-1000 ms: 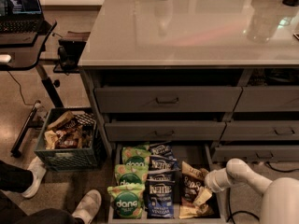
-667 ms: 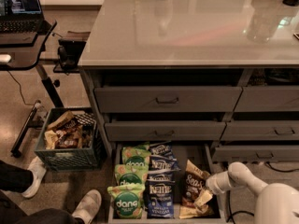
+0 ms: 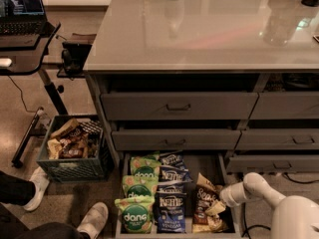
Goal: Pick brown chip bag from bottom drawer and place on counter
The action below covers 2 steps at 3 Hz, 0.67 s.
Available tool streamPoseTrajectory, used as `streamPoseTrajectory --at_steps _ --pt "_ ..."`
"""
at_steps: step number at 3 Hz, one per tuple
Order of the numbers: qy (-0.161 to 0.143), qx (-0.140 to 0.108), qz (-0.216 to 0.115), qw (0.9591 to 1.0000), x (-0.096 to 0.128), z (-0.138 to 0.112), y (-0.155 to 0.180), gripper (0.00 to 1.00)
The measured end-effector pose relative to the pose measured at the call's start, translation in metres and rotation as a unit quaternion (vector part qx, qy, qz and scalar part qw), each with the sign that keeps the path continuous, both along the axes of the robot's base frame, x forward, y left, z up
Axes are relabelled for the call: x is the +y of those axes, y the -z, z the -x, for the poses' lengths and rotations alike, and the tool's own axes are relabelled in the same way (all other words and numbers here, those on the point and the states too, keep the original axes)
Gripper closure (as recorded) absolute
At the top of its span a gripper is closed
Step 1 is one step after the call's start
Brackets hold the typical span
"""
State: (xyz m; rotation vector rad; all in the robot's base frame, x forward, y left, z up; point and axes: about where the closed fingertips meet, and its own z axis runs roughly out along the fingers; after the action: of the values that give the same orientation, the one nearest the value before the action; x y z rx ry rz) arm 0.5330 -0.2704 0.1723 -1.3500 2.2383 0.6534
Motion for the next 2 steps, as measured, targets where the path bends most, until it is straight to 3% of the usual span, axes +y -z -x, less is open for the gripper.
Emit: streamPoseTrajectory --at_steps 2 --pt "0.000 0.000 0.000 1.0000 0.0000 0.0000 0.0000 0.88"
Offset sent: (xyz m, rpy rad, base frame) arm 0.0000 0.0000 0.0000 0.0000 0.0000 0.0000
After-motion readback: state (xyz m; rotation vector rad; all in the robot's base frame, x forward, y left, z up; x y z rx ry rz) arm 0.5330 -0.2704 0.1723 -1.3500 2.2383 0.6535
